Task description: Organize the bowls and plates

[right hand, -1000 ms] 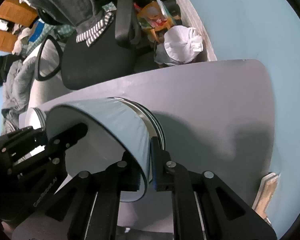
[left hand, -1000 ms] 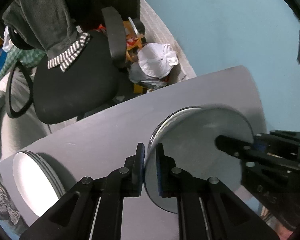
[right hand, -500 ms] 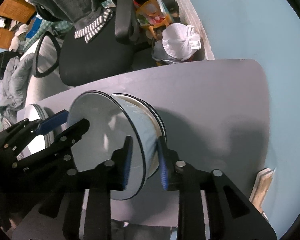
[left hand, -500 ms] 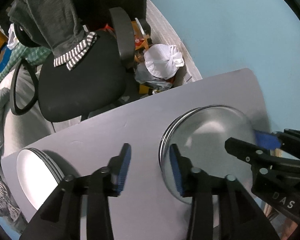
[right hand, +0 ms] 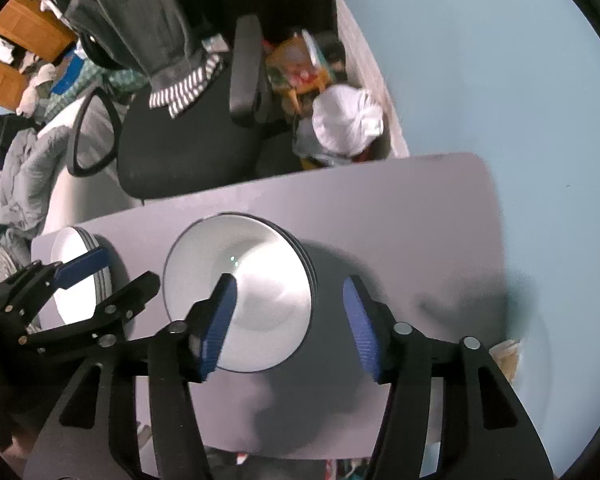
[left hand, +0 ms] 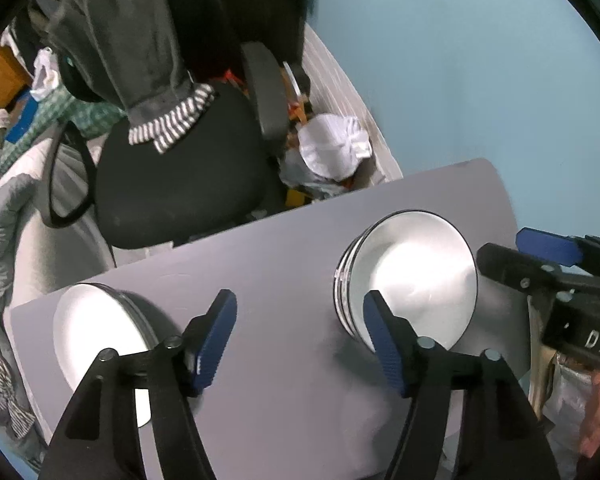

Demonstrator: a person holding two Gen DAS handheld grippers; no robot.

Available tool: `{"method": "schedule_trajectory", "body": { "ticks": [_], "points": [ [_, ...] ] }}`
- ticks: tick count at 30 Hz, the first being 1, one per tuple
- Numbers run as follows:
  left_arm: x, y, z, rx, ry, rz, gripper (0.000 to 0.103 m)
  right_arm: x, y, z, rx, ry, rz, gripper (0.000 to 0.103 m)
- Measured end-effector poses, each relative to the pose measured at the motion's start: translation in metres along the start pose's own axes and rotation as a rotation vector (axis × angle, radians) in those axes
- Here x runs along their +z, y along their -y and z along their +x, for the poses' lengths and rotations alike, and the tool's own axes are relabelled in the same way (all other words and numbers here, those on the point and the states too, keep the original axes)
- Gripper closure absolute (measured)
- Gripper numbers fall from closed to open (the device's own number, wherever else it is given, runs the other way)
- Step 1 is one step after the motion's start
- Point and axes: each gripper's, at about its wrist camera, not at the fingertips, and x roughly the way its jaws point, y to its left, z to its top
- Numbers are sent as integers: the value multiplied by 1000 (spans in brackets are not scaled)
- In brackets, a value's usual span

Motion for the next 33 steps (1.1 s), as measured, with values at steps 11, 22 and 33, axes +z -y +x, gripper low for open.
{"method": "schedule_trajectory", "body": {
  "ticks": [11, 22, 33],
  "points": [
    [-22, -22, -57, -33, 122, -42, 25, -20, -11, -55, -14, 185, -27, 44],
    [-38, -49, -103, -83, 204, -108, 25, -43, -34, -94, -96, 372, -114, 44],
    [-62, -53, -124, -107, 265, -77, 25, -57, -56, -121, -101, 502, -129, 44]
  ]
}}
